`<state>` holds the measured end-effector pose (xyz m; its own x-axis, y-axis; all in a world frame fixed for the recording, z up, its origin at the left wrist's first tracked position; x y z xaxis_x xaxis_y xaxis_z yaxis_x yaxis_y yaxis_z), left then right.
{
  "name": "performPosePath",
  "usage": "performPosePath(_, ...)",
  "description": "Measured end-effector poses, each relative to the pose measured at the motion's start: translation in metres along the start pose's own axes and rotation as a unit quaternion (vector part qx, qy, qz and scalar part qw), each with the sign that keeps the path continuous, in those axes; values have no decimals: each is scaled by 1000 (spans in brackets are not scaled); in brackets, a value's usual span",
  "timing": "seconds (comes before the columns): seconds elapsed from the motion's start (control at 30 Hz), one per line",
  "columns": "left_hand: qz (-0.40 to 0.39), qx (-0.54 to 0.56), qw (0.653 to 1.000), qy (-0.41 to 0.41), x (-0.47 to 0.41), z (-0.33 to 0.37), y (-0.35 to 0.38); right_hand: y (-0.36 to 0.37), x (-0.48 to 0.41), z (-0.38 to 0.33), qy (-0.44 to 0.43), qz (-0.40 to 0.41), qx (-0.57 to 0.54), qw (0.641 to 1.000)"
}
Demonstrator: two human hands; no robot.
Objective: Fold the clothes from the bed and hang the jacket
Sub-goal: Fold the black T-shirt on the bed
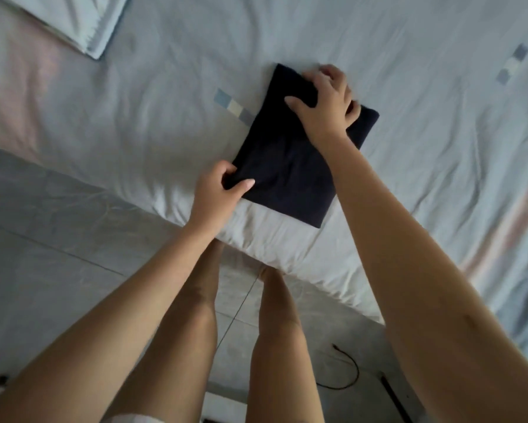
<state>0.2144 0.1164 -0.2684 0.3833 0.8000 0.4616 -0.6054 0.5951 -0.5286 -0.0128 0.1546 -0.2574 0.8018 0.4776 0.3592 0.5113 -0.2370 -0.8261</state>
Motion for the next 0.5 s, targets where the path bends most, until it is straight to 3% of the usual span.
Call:
performPosePath(0.17, 101, 71, 992, -39, 10, -7, -8, -9, -24, -15, 43, 30, -96, 994)
performPosePath(0.37, 161, 39, 985, -44, 8, -13, -14, 2, -34, -20, 10, 25, -18, 999)
performPosePath(0.43, 219, -47, 975, 0, 11, -3, -23, -1, -28, -22, -30, 90, 15, 995)
performPosePath(0.5, 233, -140, 957, 101, 14, 22, -21, -14, -5, -28, -118, 209, 36, 970)
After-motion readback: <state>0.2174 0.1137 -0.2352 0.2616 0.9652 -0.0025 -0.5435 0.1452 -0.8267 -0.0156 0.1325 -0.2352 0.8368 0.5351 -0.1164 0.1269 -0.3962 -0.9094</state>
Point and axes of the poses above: each hand's wrist, its own x-axis away from the middle knuckle, its own y-axis out of the palm, z = x × y, the point moved 8 cm from there along -x, towards the middle knuckle, and after that the axes turned 8 degrees about z, right-handed, at the moved point
